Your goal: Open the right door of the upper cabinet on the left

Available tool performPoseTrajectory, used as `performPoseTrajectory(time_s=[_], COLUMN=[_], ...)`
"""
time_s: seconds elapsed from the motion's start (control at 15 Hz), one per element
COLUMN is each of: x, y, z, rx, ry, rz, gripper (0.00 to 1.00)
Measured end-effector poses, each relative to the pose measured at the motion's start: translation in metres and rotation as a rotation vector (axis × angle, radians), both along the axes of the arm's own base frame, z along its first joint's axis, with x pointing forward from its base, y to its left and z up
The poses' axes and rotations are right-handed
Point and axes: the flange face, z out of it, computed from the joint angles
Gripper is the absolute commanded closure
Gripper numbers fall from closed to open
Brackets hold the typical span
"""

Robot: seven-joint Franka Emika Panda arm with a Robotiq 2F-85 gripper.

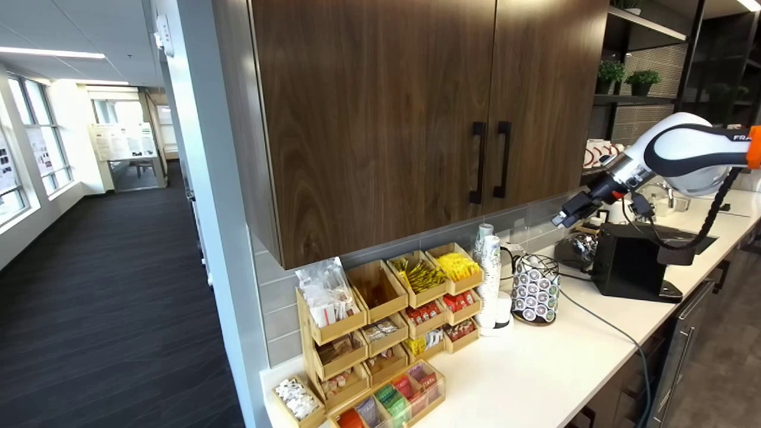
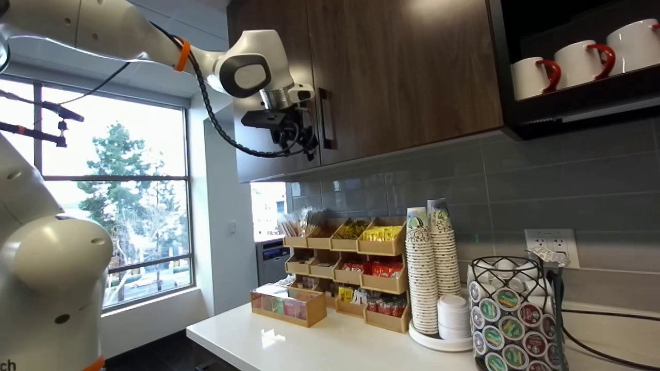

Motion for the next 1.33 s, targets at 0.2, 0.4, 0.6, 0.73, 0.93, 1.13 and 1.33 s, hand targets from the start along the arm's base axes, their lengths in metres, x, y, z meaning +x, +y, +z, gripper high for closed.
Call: performPoseTrajectory(time_s=[0.2, 0.4, 0.6, 0.73, 0.93, 1.13, 1.33], x=[0.017, 0.027, 0.029, 0.032, 0.04, 0.054, 0.07], y=[0.007, 0.011, 0.009, 0.001, -0.017, -0.021, -0.009], z=[0.008, 0.005, 0.003, 0.003, 0.014, 0.029, 0.041], rx=[0.055, 0.049, 0.091, 0.156, 0.228, 0.27, 0.31], ry=[-0.016, -0.004, -0.008, -0.046, -0.157, -0.26, -0.31], rz=[0.043, 0.045, 0.049, 0.081, 0.14, 0.214, 0.308], gripper=[0.0, 0.0, 0.0, 0.0, 0.0, 0.0, 0.0])
